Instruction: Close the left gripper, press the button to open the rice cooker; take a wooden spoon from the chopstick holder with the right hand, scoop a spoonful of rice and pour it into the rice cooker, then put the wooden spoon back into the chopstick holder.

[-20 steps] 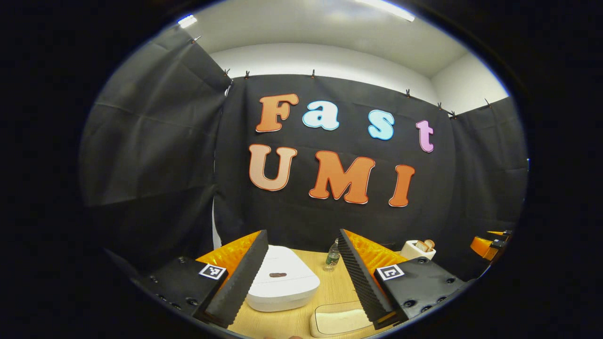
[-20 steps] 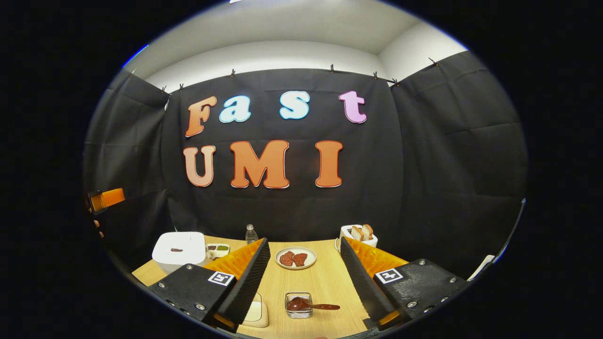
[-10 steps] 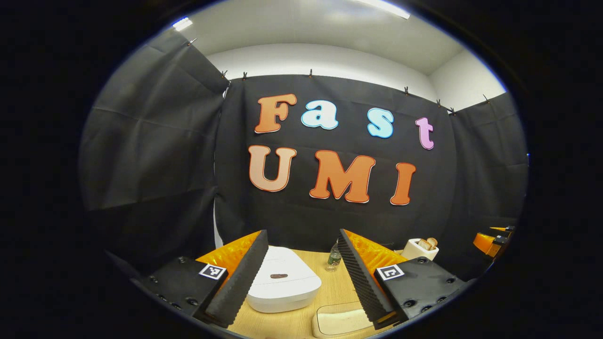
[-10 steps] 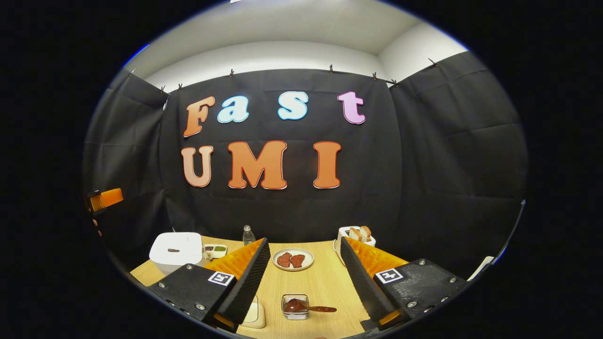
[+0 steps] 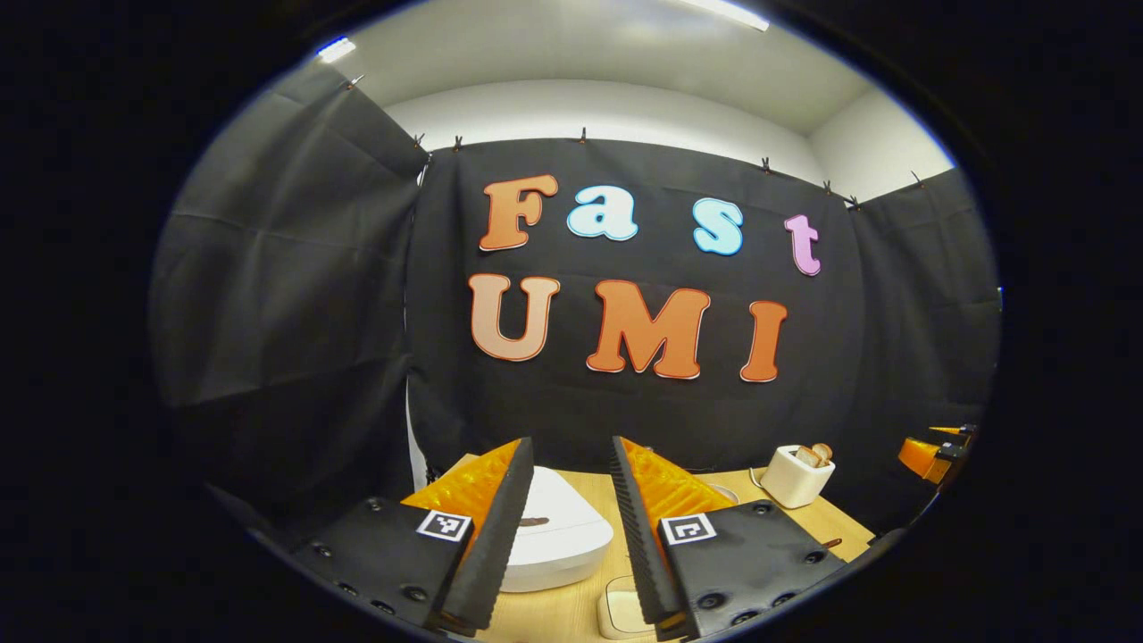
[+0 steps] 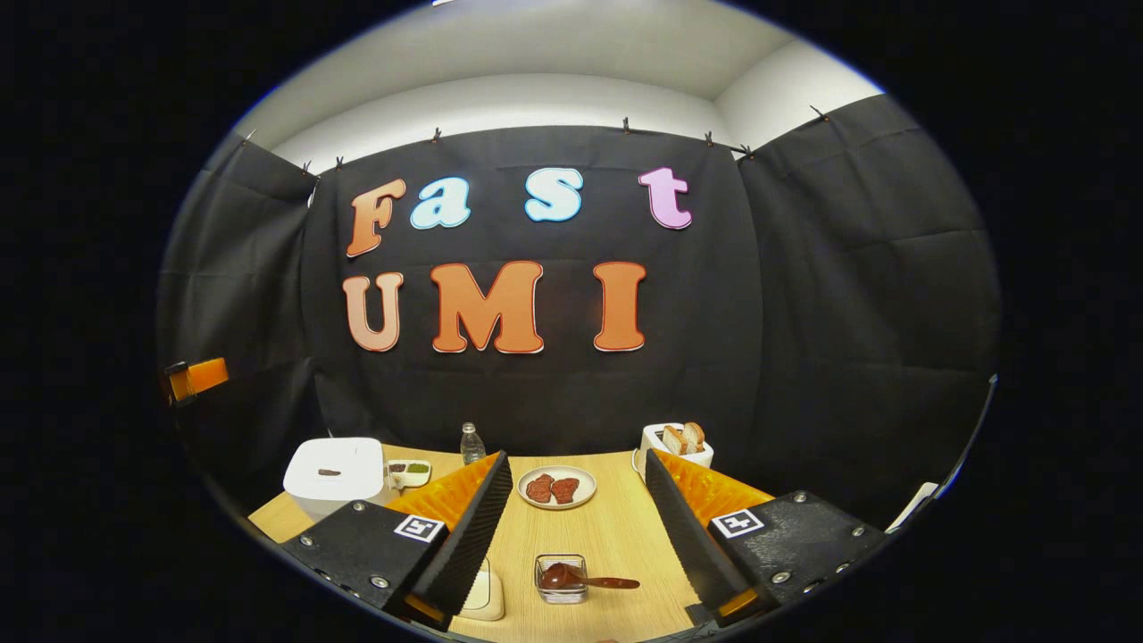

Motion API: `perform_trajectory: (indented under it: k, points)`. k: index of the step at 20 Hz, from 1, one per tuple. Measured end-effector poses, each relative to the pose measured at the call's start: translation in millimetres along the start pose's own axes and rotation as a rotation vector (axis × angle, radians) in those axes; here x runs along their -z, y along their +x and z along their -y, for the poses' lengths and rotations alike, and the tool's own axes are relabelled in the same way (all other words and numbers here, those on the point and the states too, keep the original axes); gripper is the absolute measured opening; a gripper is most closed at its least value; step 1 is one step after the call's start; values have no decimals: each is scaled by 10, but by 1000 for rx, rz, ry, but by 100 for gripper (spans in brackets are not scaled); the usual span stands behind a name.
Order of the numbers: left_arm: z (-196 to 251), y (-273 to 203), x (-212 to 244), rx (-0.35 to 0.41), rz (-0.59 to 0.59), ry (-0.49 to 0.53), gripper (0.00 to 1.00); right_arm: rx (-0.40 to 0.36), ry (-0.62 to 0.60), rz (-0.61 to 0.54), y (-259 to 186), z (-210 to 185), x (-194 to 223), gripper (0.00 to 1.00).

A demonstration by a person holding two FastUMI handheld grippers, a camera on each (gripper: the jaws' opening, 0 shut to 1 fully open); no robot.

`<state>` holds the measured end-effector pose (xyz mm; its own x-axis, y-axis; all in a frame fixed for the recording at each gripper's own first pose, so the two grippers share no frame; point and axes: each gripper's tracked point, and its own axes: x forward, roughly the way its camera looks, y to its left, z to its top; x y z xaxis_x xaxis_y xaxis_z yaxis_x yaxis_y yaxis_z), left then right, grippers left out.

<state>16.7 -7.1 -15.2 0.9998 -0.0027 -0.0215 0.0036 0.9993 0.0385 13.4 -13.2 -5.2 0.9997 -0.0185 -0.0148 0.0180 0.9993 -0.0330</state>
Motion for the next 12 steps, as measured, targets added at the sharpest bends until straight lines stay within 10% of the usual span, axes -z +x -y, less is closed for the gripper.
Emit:
perform_trajectory:
  k: [10, 12]
  points:
    - [-88, 247, 185, -22, -16, 27, 63, -6, -14, -5, 52, -24, 22, 93]
    - [-174, 235, 55, -68, 7, 35, 17, -6, -14, -12, 72, -26, 51, 93]
